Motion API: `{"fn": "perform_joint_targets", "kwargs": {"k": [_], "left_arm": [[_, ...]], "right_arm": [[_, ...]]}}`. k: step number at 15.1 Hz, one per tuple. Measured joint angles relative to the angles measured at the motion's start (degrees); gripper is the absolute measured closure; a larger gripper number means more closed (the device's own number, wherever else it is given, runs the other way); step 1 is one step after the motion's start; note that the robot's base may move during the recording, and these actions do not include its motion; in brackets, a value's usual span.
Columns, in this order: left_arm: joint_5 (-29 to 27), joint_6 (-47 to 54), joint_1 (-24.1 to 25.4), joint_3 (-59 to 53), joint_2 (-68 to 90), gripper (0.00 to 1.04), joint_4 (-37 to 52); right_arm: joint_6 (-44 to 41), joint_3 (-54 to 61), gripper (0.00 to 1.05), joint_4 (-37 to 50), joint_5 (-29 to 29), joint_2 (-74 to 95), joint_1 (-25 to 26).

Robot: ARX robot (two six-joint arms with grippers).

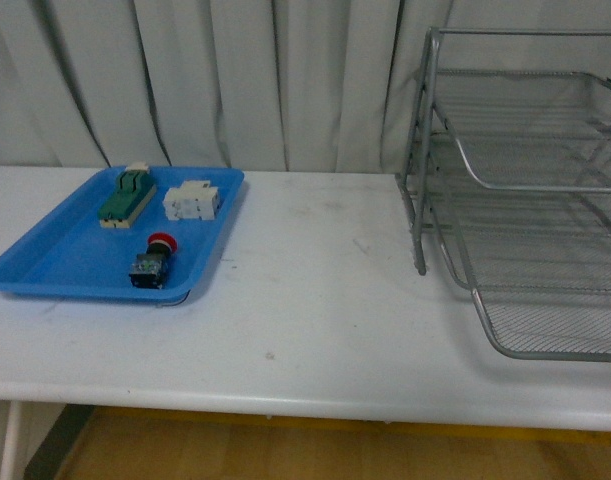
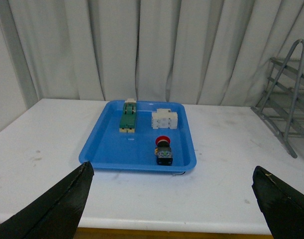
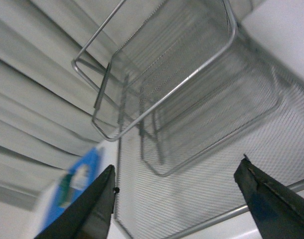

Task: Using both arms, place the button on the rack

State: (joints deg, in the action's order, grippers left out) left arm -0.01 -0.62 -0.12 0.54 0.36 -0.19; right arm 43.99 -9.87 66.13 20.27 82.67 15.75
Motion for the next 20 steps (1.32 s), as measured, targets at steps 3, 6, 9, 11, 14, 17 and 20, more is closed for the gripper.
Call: {"fn": "perform_joint_targets", "kwargs": {"k": [3, 6, 9, 11, 14, 17, 20], "left_arm": [[0.0, 0.0, 0.0, 0.0, 0.0, 0.07, 0.0], [0.0, 0.0, 0.0, 0.0, 0.0, 0.07, 0.0], [0.0, 0.0, 0.0, 0.0, 0.0, 0.07, 0.0], [0.0, 0.0, 0.0, 0.0, 0.0, 0.07, 0.0], [0.0, 0.0, 0.0, 0.0, 0.0, 0.07, 0.0], [0.0, 0.0, 0.0, 0.0, 0.0, 0.07, 0.0], [0.0, 0.0, 0.0, 0.0, 0.0, 0.07, 0.0]], "right_arm": [[-33.6, 7.6, 0.62, -17.4, -6.4, -27.4, -1.6], [-42.2, 9.3, 1.01, -45.8, -9.7, -61.4, -5.3], [-43.5, 9.3, 1.03, -54.2, -18.0, -70.6, -12.3], [-43.8, 9.3, 1.03, -55.9, -20.0, -72.4, -16.0], [-43.8, 9.0, 1.03, -65.3, -20.2, -82.5, -15.7], [-43.8, 9.2, 1.03, -66.4, -20.3, -82.4, -15.7], [-43.9, 9.2, 0.88, -66.3, -20.3, -82.5, -15.7]]}}
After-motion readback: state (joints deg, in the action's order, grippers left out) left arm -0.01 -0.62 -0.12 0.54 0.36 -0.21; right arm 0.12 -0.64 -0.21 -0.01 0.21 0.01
